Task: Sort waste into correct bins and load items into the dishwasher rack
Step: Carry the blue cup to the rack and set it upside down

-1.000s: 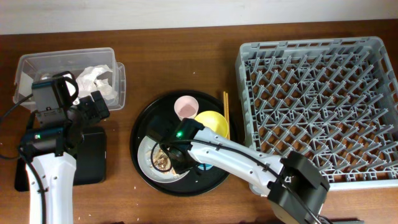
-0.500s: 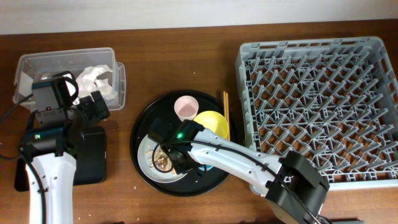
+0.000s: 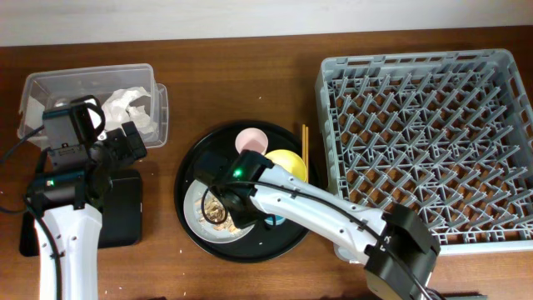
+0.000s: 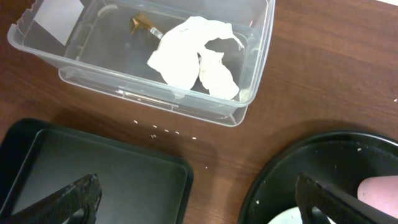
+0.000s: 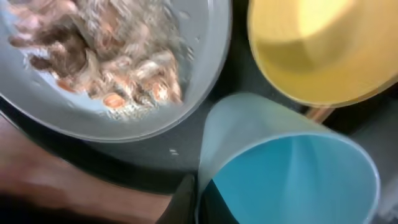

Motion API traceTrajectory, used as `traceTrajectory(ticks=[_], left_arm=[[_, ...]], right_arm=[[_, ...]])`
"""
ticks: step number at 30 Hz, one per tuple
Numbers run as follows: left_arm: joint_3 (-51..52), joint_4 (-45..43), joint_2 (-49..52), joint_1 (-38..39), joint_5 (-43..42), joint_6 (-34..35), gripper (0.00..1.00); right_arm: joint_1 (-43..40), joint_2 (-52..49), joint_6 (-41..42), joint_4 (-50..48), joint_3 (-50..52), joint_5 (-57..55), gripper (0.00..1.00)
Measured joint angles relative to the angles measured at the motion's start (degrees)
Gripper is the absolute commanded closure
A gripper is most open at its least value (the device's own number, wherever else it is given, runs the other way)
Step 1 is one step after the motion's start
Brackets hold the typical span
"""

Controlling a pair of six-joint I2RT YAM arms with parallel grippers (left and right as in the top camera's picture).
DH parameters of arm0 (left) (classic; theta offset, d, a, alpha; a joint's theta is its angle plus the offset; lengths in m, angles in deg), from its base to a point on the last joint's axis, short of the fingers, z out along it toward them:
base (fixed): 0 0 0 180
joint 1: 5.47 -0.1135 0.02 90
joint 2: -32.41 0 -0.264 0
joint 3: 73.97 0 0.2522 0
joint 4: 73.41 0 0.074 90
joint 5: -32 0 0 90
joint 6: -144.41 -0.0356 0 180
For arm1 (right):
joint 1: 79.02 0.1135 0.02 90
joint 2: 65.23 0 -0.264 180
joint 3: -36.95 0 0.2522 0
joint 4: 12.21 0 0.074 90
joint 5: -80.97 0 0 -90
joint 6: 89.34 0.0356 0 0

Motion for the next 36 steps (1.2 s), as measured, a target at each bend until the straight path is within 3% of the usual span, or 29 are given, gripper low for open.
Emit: traceTrajectory(ticks=[6, 9, 12, 13, 17, 22, 27, 32, 36], left_arm=[[0.00, -0.02, 0.00, 0.00, 0.02, 0.00, 0.01], [0.00, 0.00, 0.00, 0.00, 0.02, 0.00, 0.01], [0.00, -0.04, 0.00, 0.00, 0.02, 0.00, 0.01], [0.00, -0.02, 0.00, 0.00, 0.02, 0.00, 0.01], [0.00, 0.00, 0.00, 0.00, 0.02, 0.00, 0.01], [0.00, -0.07, 0.00, 0.00, 0.02, 0.00, 0.01], [0.00, 0.00, 0.00, 0.00, 0.02, 0.00, 0.01], [0.00, -0.04, 0.00, 0.00, 0.02, 0.00, 0.01], [0.00, -0.02, 0.00, 0.00, 0.02, 0.02, 0.01]], right_arm=[[-5.64, -0.31, -3.91, 13.05, -13.31, -2.89, 0.96], [-16.83, 1.09, -11.32, 15.47, -16.13, -0.81, 0.96], [-28.57, 4.87, -23.74, 15.63, -16.65, 11.63, 0.96], [-36.30, 6.95, -32.15, 16.33, -16.87, 21.97, 0.96], [-56.33, 8.61, -48.70, 19.26, -17.20, 44.28, 0.96], [-73.16, 8.20, -60.85, 17.20, -8.68, 57.35, 0.96], [-78.03, 3.26, -64.74, 9.42, 0.07, 67.78, 0.96], [-78.18, -4.02, -66.03, 4.20, 1.40, 75.73, 0.96], [-78.71, -11.15, -60.33, -0.79, 1.42, 78.93, 0.96]])
